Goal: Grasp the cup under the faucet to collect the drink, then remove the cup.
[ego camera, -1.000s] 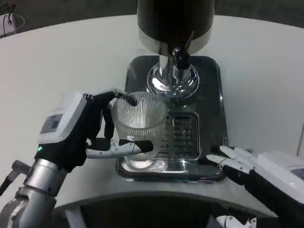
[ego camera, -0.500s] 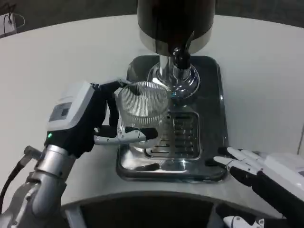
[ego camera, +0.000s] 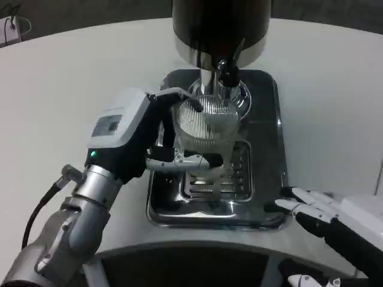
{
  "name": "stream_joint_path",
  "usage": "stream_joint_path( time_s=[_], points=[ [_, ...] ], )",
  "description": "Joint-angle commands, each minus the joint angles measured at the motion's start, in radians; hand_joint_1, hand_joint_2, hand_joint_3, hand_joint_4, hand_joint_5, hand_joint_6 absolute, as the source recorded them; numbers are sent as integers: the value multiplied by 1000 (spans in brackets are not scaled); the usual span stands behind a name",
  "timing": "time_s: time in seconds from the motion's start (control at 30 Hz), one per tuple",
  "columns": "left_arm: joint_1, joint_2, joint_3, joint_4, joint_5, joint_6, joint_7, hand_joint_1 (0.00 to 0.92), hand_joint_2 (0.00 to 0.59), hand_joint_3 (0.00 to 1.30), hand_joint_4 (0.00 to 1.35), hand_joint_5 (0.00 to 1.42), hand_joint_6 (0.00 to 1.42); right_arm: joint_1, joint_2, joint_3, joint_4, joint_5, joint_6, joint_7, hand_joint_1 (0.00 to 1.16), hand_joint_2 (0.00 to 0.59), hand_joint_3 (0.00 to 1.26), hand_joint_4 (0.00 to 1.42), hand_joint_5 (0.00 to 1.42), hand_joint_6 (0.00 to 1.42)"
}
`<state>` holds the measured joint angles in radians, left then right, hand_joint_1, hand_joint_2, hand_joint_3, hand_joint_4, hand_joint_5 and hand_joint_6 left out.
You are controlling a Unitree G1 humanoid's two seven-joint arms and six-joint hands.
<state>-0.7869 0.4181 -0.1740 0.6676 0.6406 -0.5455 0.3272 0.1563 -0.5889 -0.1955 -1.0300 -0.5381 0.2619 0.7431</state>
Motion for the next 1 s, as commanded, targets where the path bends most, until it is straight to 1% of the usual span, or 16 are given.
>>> stream_joint_path(
  time_s=[0.03, 0.17, 0.27, 0.3, 0.4, 0.47, 0.5, 0.57, 0.7, 0.77, 0.8, 0.83, 0.93, 1.0],
  points=[
    [-30, -4, -21, 17, 3, 8, 15, 505, 0, 1000, 1126, 1355, 1424, 18, -5, -27, -17, 19, -23, -11, 365, 508, 134, 1, 25, 11],
    [-28, 2, -31, 9, 5, 12, 8, 497, 0, 961, 1069, 1316, 1424, 27, -4, -38, -17, 28, -27, -13, 364, 508, 134, 5, 25, 14],
    [-24, 12, -31, 3, -8, 19, -12, 456, 0, 894, 978, 1258, 1424, 32, -3, -41, -17, 31, -29, -16, 364, 508, 134, 8, 26, 15],
    [-24, 16, -31, 2, -13, 21, -22, 417, 0, 858, 927, 1223, 1424, 35, -2, -43, -17, 34, -31, -19, 363, 508, 134, 8, 27, 16],
    [-24, 27, -29, 4, -29, 22, -55, 152, 7, 734, 779, 1161, 1424, 42, 0, -48, -17, 42, -36, -24, 362, 508, 141, 10, 35, 25],
    [-21, 33, -26, -1, -33, 23, -67, 99, 6, 670, 712, 1108, 1424, 44, 2, -49, -17, 47, -39, -28, 362, 508, 143, 10, 36, 28],
    [-18, 36, -25, -6, -35, 25, -71, 89, 5, 651, 703, 1102, 1424, 45, 2, -50, -17, 50, -40, -29, 362, 508, 144, 11, 37, 28],
    [-14, 41, -24, -13, -38, 29, -78, 71, 0, 595, 630, 1065, 1420, 46, 2, -50, -17, 53, -41, -32, 361, 508, 146, 20, 47, 40],
    [-11, 51, -23, -27, -48, 40, -98, 54, 1, 567, 584, 1027, 1424, 45, 0, -48, -17, 60, -41, -35, 361, 508, 151, 21, 49, 42],
    [-9, 56, -24, -35, -52, 46, -104, 48, 1, 529, 535, 986, 1408, 43, -1, -45, -17, 63, -39, -35, 361, 508, 152, 22, 49, 44],
    [-6, 58, -22, -40, -56, 47, -107, 44, 0, 497, 498, 959, 1399, 42, -1, -44, -17, 64, -38, -35, 360, 508, 153, 22, 50, 44],
    [-3, 59, -20, -46, -58, 48, -109, 32, 0, 435, 445, 906, 1385, 41, -1, -42, -17, 64, -37, -34, 360, 508, 155, 22, 57, 54],
    [7, 62, -14, -61, -69, 50, -116, 1, 0, 303, 302, 742, 1267, 41, -2, -40, -17, 65, -35, -33, 360, 508, 155, 22, 60, 58],
    [14, 64, -2, -70, -90, 46, -129, 0, 0, 267, 274, 705, 1245, 42, -2, -39, -17, 65, -35, -33, 360, 508, 157, 22, 60, 59]
  ],
)
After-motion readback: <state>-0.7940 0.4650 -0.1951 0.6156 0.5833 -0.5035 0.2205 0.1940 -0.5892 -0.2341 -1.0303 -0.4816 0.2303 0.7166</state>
